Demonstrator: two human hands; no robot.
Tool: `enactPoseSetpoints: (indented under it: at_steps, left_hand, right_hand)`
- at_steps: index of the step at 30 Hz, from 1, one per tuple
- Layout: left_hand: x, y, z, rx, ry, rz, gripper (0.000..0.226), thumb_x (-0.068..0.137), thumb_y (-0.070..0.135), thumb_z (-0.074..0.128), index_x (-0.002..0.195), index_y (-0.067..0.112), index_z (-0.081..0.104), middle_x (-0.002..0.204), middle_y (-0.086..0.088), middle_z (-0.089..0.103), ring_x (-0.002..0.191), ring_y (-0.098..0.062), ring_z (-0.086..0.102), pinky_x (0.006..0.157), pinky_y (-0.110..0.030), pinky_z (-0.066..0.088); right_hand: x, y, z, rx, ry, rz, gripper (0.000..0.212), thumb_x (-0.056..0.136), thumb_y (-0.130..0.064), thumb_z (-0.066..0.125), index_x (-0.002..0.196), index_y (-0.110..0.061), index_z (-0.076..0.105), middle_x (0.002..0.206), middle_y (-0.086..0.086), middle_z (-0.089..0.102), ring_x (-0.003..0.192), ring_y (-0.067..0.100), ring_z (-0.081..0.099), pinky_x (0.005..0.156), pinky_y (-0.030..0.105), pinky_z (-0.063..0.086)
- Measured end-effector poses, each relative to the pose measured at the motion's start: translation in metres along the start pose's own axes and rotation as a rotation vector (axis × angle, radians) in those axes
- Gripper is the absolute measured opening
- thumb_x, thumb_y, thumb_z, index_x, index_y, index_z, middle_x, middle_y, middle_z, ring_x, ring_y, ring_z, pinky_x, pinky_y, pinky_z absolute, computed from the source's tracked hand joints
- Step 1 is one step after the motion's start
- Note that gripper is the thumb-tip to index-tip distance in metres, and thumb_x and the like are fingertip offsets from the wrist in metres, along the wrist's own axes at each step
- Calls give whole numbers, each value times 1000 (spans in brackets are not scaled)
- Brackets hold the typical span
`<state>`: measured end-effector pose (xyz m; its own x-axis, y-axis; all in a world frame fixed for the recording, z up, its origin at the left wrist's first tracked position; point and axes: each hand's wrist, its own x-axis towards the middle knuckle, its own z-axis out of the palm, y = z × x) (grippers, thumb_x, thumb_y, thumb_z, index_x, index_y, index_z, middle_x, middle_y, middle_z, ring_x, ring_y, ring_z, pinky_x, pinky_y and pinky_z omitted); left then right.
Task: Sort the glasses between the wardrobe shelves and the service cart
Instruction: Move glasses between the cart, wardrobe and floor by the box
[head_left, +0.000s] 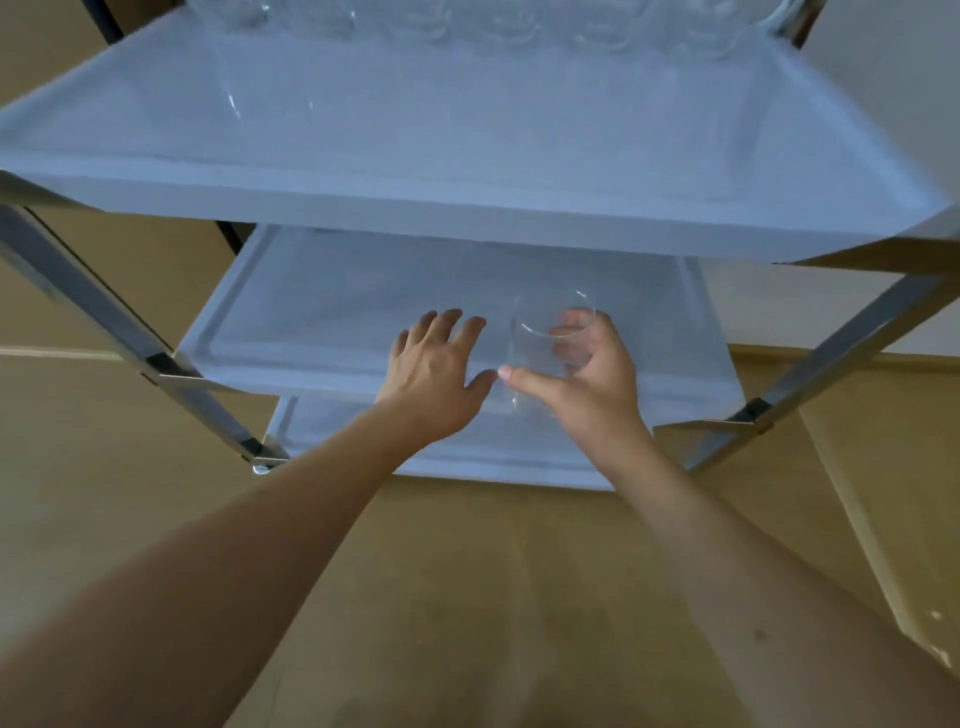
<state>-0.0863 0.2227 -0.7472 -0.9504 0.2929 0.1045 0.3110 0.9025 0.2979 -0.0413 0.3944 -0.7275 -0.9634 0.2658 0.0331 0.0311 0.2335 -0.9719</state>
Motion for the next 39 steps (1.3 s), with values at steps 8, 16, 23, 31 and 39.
enactPoseSetpoints:
  at_steps: [8,16,23,31,39]
  left_hand:
    - [51,-18,36,-20,159,94,57,95,40,61,145,14,50,148,-7,51,142,-30,37,115,-43,30]
    - [83,-24,71,-39,157,118,59,94,43,59,147,20,46,151,-2,49,142,-27,36,117,-45,28]
    - [120,-19,74,10,101,75,59,94,54,52,146,29,45,152,2,47,141,-26,39,114,-47,33]
    - [168,-8,79,57,66,37,45,95,48,47,134,26,54,140,-2,55,131,-31,47,106,-49,37]
    - [188,2,103,60,186,53,28,92,37,40,106,26,61,120,-2,61,117,-29,52,96,-48,36]
  right_hand:
    - [58,27,9,33,82,-152,74,55,-32,99,115,-29,57,111,-5,65,103,6,63,95,29,52]
    - [108,48,8,57,206,-216,66,56,-35,99,106,-29,57,106,3,65,98,18,68,93,40,56]
    - [137,52,-2,-89,197,-170,98,59,-45,97,138,-24,44,118,-2,58,103,12,61,89,31,54]
    - [172,72,-12,-143,172,-187,94,60,-33,97,135,-23,41,116,-1,58,101,12,63,84,29,53]
    - [246,82,-6,-123,275,-188,91,63,-34,95,136,-17,42,122,1,57,92,8,60,72,18,47]
